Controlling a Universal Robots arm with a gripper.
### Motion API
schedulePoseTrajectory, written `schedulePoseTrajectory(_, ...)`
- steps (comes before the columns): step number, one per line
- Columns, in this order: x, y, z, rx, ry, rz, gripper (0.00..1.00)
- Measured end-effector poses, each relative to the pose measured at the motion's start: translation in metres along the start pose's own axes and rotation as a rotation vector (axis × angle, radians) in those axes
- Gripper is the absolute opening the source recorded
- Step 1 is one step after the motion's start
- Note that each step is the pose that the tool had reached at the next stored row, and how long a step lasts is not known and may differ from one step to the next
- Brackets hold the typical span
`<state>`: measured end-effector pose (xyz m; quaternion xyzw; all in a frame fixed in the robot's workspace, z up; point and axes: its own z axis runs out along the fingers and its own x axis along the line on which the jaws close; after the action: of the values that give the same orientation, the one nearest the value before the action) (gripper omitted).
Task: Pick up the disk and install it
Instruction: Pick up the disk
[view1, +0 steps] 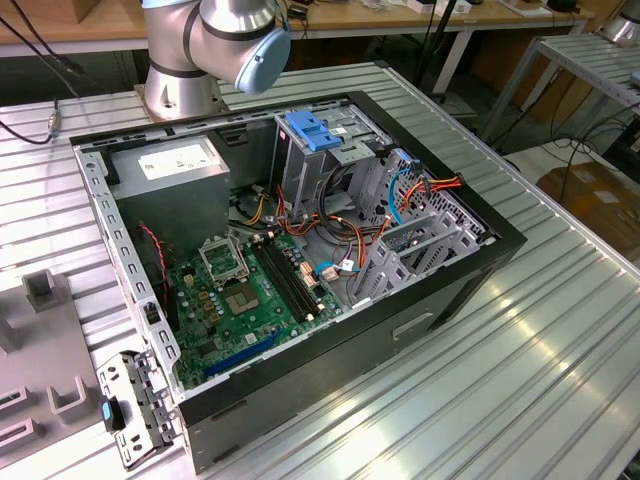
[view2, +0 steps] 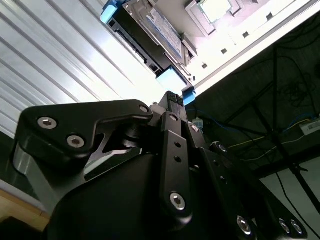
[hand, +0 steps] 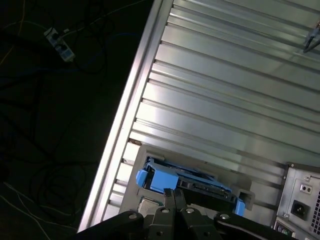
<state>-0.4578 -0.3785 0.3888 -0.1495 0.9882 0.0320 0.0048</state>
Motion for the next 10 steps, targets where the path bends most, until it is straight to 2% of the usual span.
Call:
schedulePoseTrajectory(3, 0.0000, 0.0000, 0.0000, -0.0001, 0.0004, -0.007, 0.11)
schedulePoseTrajectory(8, 0.0000, 0.0000, 0.0000, -0.0025, 0.0084, -0.135, 0.11)
schedulePoseTrajectory(10, 0.0000, 0.0000, 0.0000, -0.0033, 0.0108, -0.174, 0.11)
